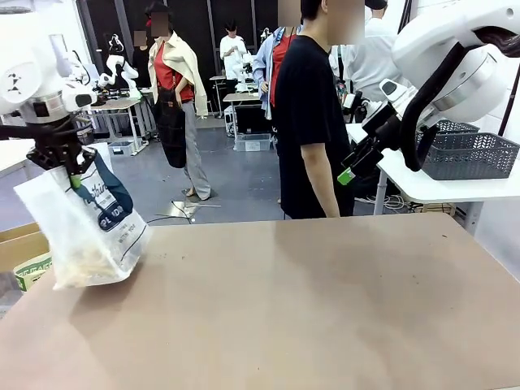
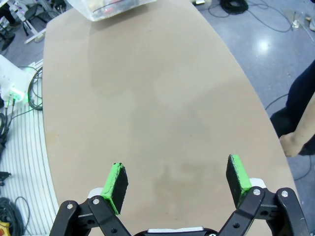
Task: Transfer purchased items from the store into the shopping bag.
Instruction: Move the Reusable shopping bag to the right side of the table.
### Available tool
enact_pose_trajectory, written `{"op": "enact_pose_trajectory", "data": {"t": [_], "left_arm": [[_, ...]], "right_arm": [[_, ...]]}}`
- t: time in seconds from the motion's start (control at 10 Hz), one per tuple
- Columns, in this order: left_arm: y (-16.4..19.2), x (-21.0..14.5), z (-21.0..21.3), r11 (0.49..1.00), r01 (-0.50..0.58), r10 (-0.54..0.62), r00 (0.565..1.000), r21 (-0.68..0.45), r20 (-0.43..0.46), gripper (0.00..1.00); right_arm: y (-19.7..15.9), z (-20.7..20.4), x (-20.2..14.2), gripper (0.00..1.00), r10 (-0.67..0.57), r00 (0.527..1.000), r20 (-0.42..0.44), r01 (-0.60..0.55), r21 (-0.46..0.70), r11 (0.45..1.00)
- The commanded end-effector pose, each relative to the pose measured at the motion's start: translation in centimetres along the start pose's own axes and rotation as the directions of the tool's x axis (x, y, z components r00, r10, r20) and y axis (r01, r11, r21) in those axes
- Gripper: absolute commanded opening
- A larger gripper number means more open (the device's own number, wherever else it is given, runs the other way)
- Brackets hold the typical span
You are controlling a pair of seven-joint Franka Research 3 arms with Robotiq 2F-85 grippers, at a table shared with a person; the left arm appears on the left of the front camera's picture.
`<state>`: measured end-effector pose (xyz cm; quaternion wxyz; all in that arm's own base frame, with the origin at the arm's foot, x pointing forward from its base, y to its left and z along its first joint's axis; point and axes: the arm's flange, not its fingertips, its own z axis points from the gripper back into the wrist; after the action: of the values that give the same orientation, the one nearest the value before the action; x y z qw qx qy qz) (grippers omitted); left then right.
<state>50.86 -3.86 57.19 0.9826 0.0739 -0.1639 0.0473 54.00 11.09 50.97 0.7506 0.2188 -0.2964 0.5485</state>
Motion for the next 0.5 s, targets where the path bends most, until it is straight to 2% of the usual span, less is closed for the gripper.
{"op": "enact_pose_trajectory", "data": {"t": [0.0, 0.3, 0.4], "left_arm": [[1.6, -1.2, 0.6, 0.998, 0.059, -0.059, 0.998, -0.015, 0.021, 0.0], [2.7, -2.5, -1.2, 0.997, 0.07, -0.07, 0.998, 0.028, 0.008, 0.0], [2.9, -3.3, -1.9, 0.995, 0.099, -0.099, 0.995, 0.019, -0.023, 0.0]], "right_arm": [[0.1, -0.1, 0.0, 1.0, 0.0, 1.0, -0.007, 0.0, -0.006, 1.0], [0.1, -0.1, 0.0, 1.0, 0.0, 1.0, -0.007, 0.0, -0.006, 1.0], [0.1, -0.1, 0.0, 1.0, 0.0, 1.0, -0.007, 0.0, -0.006, 1.0]]}}
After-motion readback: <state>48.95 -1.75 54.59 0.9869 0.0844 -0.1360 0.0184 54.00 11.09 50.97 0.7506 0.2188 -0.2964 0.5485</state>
